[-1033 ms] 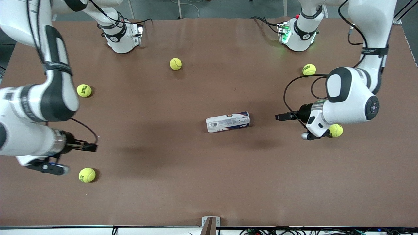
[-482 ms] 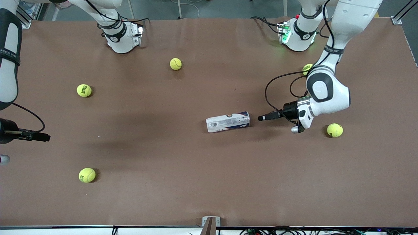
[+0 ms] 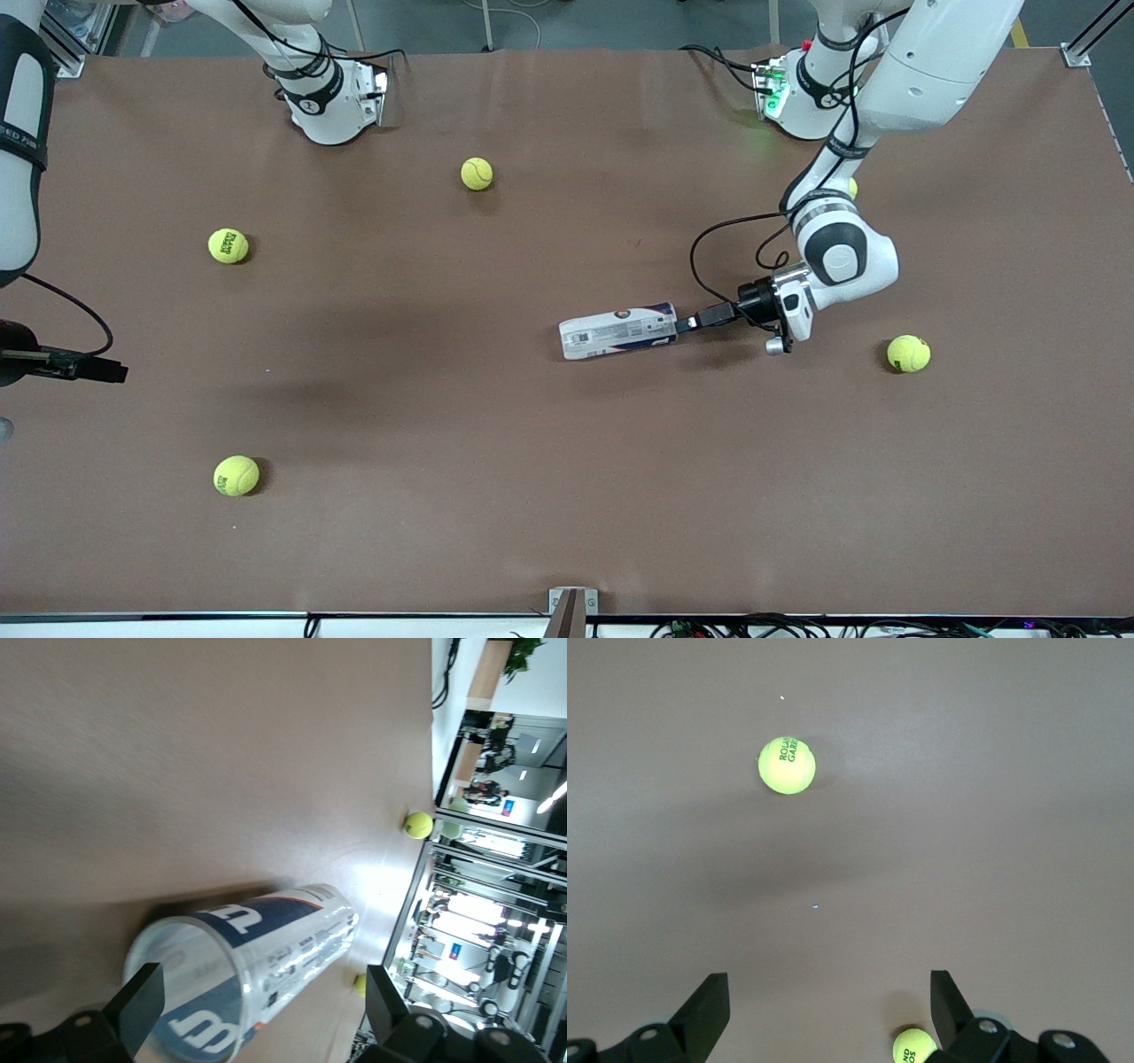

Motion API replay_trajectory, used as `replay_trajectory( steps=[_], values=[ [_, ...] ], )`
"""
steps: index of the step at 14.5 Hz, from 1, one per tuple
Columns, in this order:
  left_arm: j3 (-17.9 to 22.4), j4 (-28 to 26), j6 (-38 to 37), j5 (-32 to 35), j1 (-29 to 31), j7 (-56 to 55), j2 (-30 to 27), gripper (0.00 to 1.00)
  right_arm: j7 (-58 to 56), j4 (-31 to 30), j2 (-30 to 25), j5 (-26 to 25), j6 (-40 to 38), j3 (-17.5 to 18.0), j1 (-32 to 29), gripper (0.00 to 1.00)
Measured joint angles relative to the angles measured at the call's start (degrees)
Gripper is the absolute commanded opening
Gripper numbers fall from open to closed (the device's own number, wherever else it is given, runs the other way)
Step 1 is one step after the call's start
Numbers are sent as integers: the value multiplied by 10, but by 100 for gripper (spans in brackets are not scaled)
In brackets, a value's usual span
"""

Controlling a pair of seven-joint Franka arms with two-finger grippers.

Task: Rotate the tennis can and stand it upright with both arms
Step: 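Grasp the can's closed end with the left gripper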

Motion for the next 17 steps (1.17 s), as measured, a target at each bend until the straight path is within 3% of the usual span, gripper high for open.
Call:
replay_trajectory(
  steps=[2,7,11,14,17],
  values=[
    [-13,2,0,-31,0,21,3,92,-5,2,-8,2,-9,0,-4,100],
    [-27,3,-7,-84,-1,79,20,39,-51,2,-31,4,-56,1,-8,100],
    [-30,8,-10,-100,-1,110,34,10,-34,1,-49,6,-76,4,-7,100],
    [-30,16,-13,-101,0,111,34,1,-11,-8,-66,7,-84,1,8,100],
    [-30,37,-17,-101,5,107,26,0,-4,-16,-83,15,-92,-25,37,100]
  ],
)
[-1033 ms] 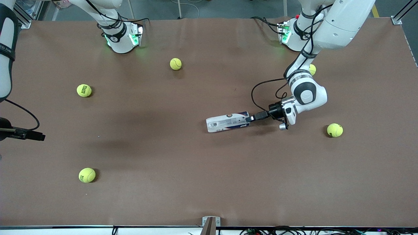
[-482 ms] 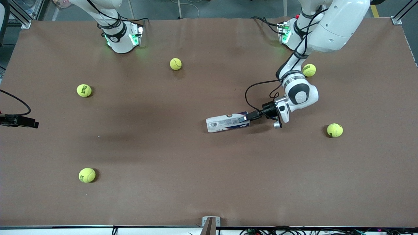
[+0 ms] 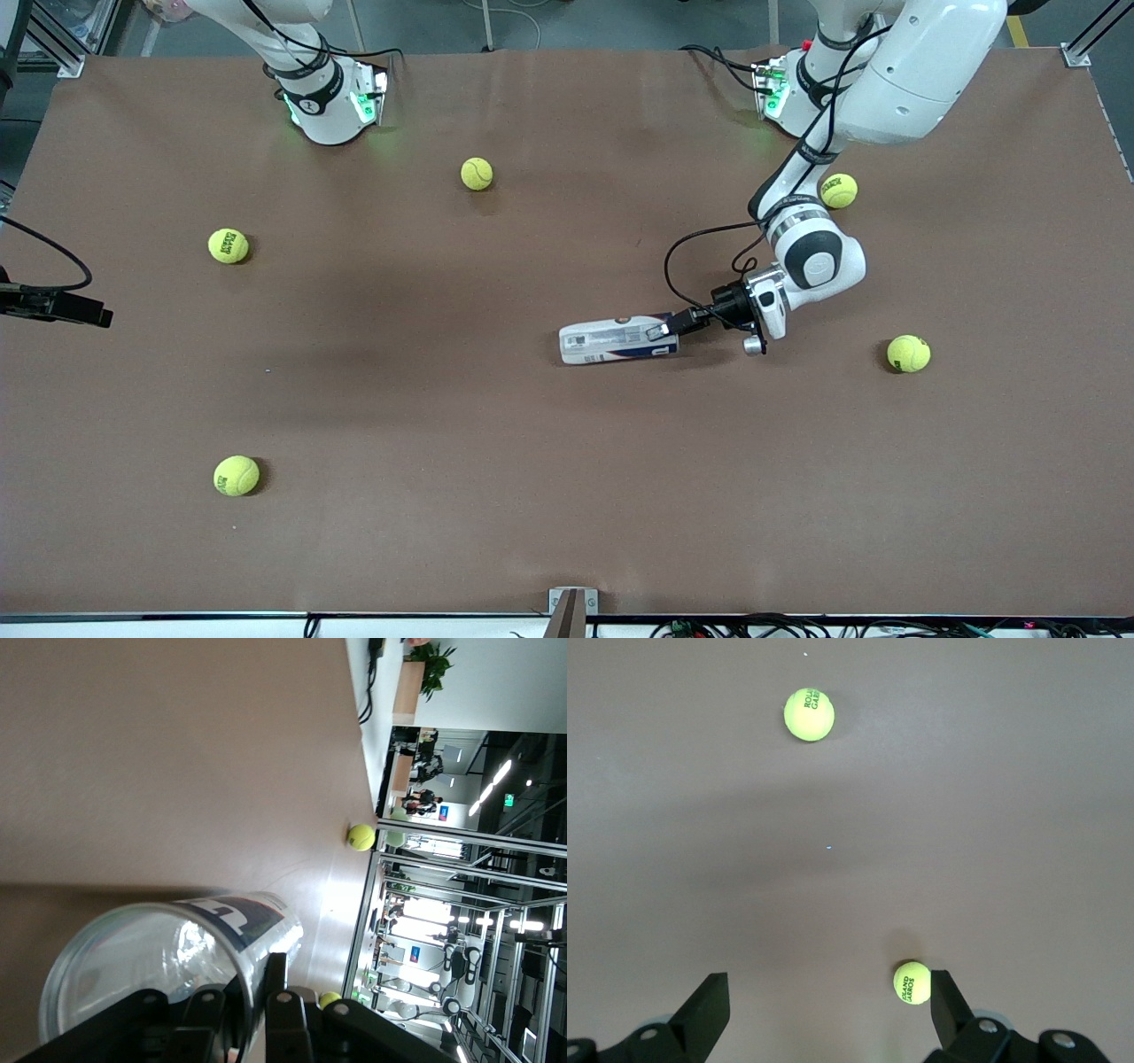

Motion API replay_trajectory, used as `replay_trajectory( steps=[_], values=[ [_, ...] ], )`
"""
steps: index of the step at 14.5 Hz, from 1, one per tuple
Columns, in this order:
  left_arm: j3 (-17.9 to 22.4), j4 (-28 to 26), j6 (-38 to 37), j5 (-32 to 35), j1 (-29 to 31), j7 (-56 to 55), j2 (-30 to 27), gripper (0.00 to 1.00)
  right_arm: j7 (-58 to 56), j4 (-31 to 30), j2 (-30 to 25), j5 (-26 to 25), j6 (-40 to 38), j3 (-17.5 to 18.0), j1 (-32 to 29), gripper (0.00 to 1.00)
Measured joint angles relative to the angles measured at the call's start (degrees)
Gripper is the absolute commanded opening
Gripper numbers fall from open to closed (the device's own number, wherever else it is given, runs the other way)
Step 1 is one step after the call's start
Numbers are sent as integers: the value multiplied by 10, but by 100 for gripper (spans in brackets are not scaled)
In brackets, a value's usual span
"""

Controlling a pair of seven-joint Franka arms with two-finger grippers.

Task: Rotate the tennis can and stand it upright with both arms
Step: 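Grasp the can's closed end with the left gripper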

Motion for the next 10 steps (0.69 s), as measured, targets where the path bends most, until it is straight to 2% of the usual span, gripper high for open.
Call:
replay_trajectory(
  steps=[3,5,8,10],
  values=[
    [0,23,1,23,1,-47,-25,0,0,-34,-31,16,9,-12,5,100],
    [1,39,3,105,1,-135,-48,0,0,-89,-71,18,37,-25,16,100],
    [3,72,5,268,3,-312,-84,0,0,-187,-144,18,74,-41,35,100],
    [2,104,5,376,2,-437,-102,0,0,-215,-171,18,75,-43,35,100]
  ],
)
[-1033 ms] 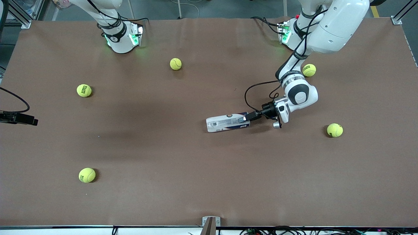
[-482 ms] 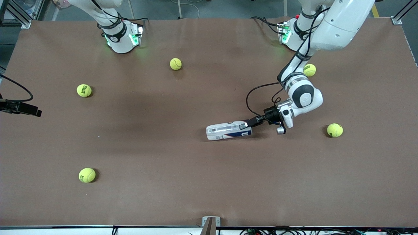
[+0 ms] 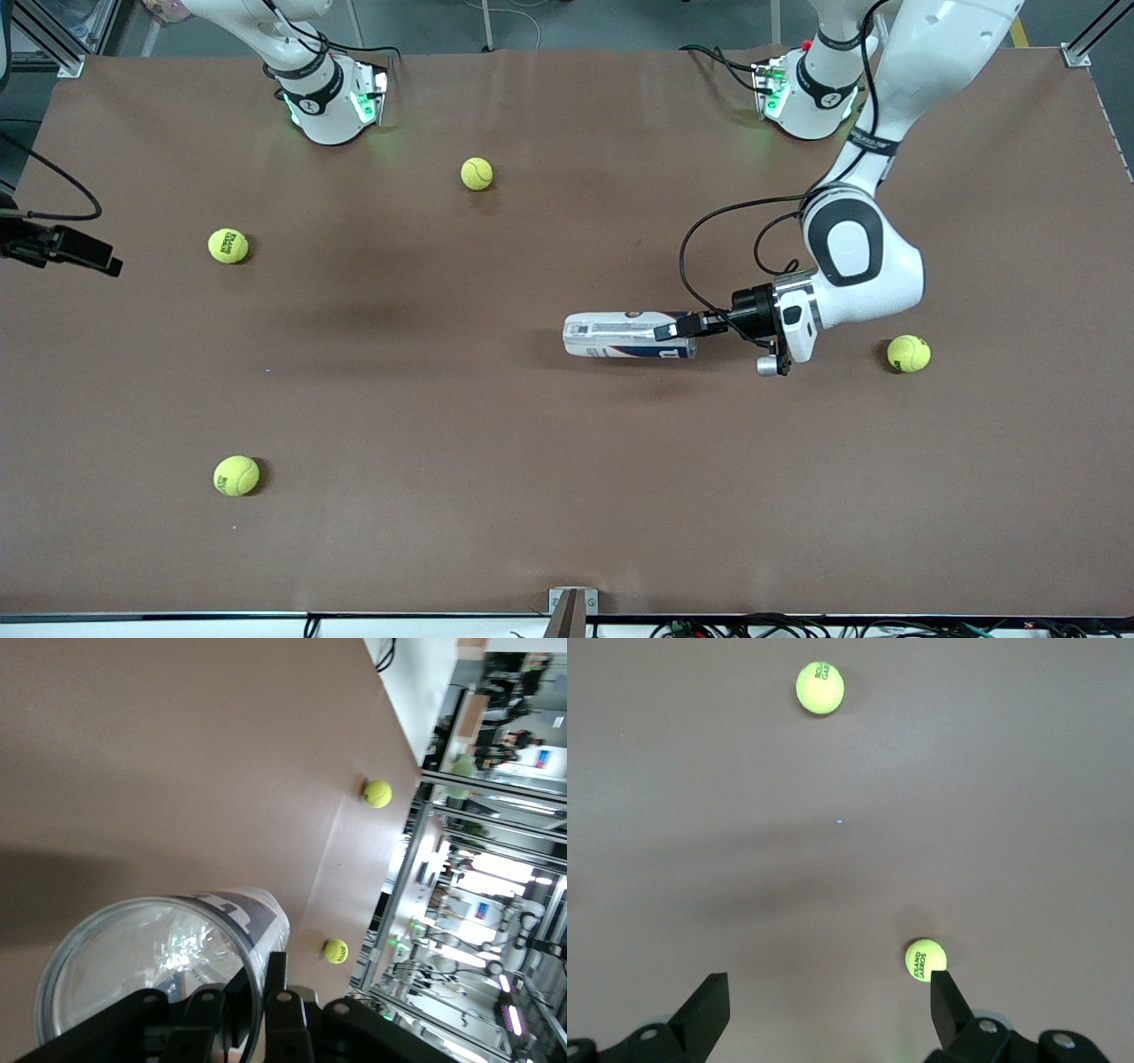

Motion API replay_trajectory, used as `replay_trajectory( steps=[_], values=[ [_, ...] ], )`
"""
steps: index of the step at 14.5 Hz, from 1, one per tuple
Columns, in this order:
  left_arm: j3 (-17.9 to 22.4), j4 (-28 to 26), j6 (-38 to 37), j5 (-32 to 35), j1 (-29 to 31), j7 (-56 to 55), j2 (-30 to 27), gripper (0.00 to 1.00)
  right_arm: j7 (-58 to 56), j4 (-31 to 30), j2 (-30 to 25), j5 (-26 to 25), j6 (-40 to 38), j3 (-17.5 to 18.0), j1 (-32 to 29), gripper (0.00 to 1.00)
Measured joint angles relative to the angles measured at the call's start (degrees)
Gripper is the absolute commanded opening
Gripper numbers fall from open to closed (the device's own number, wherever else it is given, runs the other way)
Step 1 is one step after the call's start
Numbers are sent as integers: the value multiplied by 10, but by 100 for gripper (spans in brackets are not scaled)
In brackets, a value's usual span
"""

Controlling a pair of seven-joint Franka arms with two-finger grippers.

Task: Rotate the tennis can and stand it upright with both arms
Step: 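Lift and tilt the can upright with the left gripper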

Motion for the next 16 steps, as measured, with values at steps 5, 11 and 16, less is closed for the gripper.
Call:
replay_trajectory(
  steps=[5,11,16],
  values=[
    [-28,92,-1,281,-9,-310,-13,0,0,-7,-28,0,-15,-1,0,100],
    [-45,148,0,571,-88,-607,-12,0,0,3,-48,0,-44,-1,0,100],
    [-46,215,-79,751,-174,-775,8,0,0,4,-53,0,-45,0,3,100]
  ],
)
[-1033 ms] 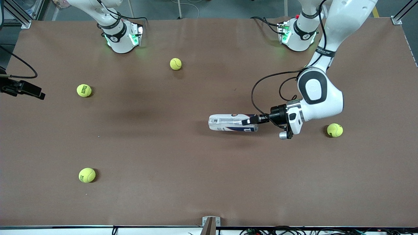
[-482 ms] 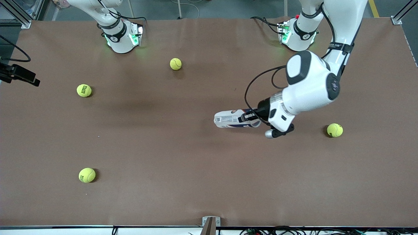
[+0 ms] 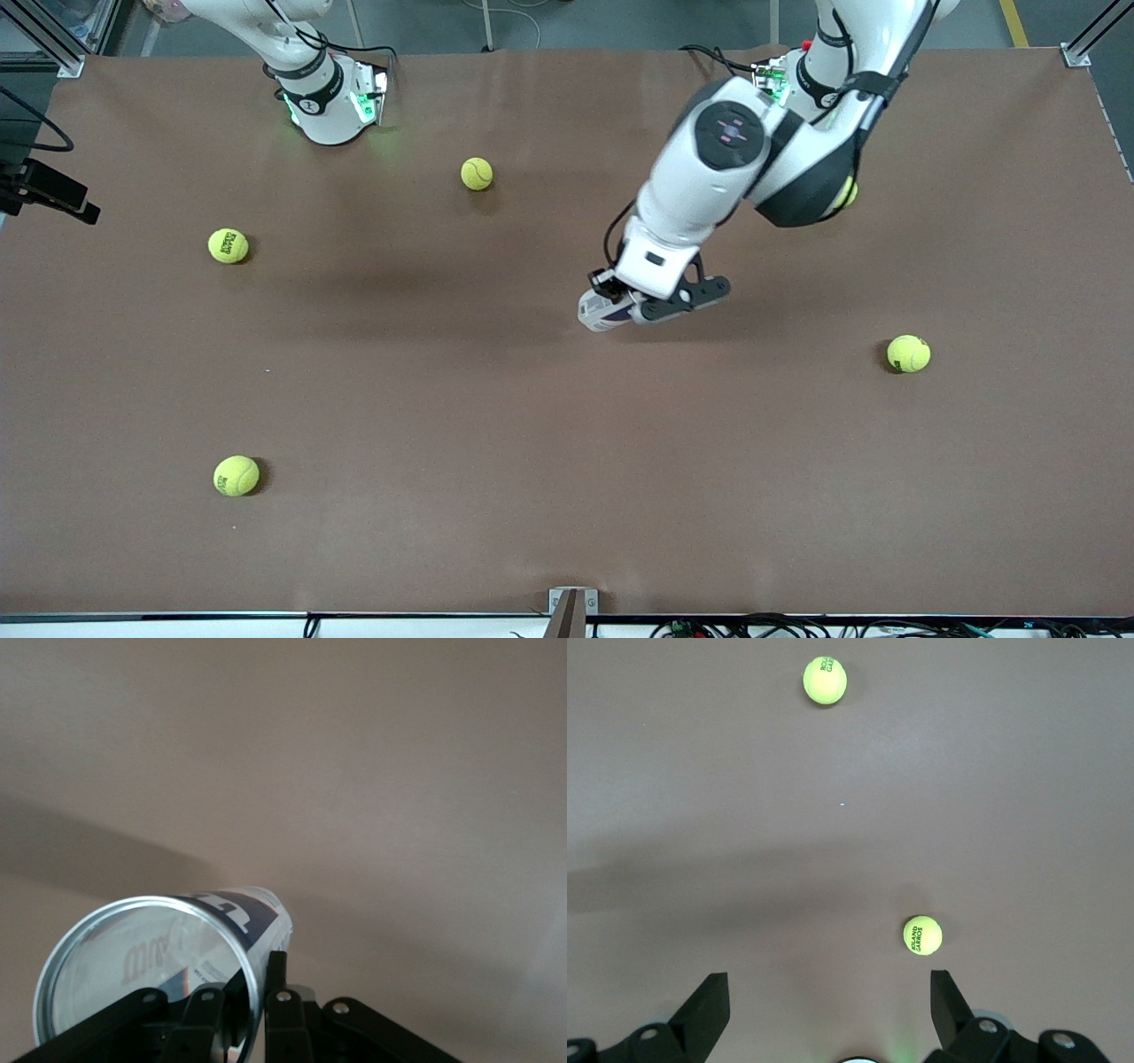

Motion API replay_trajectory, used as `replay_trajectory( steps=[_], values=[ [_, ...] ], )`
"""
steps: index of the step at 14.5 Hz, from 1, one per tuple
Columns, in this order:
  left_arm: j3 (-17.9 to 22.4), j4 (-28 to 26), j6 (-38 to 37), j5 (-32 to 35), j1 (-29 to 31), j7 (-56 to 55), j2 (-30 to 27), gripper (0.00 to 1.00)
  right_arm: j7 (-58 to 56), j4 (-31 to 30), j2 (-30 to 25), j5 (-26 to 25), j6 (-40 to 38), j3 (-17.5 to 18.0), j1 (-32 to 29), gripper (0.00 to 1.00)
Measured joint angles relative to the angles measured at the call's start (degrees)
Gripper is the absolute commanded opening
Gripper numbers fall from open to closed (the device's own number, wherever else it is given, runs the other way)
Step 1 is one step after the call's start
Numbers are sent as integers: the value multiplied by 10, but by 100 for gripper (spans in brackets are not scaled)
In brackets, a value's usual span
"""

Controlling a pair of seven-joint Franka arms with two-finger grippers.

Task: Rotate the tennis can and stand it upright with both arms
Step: 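Lift and tilt the can upright with the left gripper, then lower the upright can onto the table with the left gripper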

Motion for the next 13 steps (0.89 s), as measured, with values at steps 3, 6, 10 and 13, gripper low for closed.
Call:
replay_trajectory(
  steps=[3,6,10,13],
  values=[
    [2,45,-47,75,-55,-62,32,0,0,0,0,0,1,0,1,100],
    [6,63,-64,131,-101,-107,66,0,0,0,0,0,1,-1,1,100],
    [9,77,-65,144,-130,-123,101,0,0,0,0,0,1,0,2,100],
    [24,88,-65,144,-150,-123,122,0,0,1,0,0,1,0,2,100]
  ],
)
